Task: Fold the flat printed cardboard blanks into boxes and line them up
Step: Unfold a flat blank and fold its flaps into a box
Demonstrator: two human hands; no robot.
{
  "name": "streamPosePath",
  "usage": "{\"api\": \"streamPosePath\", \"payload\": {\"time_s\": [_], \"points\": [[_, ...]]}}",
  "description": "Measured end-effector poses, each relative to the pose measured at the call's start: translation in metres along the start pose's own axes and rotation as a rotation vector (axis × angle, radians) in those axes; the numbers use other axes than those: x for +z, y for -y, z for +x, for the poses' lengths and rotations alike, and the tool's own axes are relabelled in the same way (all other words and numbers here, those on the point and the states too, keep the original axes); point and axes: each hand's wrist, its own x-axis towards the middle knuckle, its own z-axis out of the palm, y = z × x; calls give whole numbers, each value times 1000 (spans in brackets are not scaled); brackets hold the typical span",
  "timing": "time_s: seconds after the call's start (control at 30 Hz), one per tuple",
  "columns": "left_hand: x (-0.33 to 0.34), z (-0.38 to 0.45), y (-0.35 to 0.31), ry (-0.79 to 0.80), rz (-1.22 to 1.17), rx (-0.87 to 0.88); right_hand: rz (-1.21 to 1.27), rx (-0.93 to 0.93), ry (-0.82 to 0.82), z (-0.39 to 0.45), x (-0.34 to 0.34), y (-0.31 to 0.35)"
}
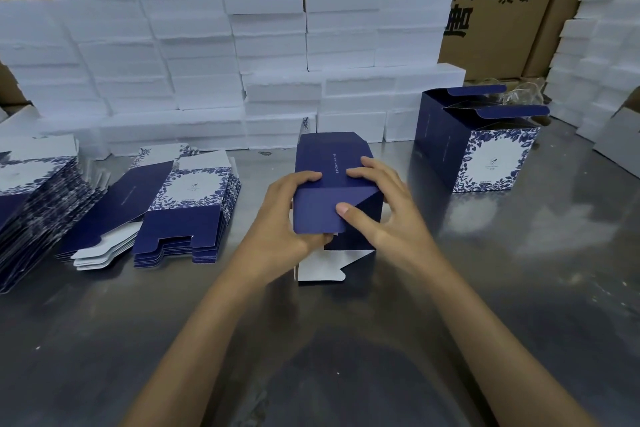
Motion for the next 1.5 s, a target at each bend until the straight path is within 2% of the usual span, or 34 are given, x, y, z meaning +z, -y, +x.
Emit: {"api": "streamPosePath", "payload": {"time_s": [0.1, 0.3, 0.57, 0.8, 1.0, 1.13, 1.33, 1.5], "points": [[-2, -1, 0, 63, -14, -26, -28, -34, -63, 3, 1, -2], [6, 0, -3, -143, -219, -31, 86, -21, -71, 2, 0, 1], [16, 0, 1, -185, -431, 53, 67, -23, -75, -5, 4, 9], [26, 3, -1, -268, -380, 121, 97, 16, -210, -4, 16, 16], [12, 3, 2, -145, -412, 46, 185, 31, -106, -2, 3, 12], [15, 4, 1, -197, -402, 54, 149, 35, -163, 1, 10, 15], [11, 5, 3, -149, -402, 33, 197, 49, -115, -1, 7, 10], [13, 5, 4, -187, -381, 38, 185, 48, -137, 2, 8, 12]]}}
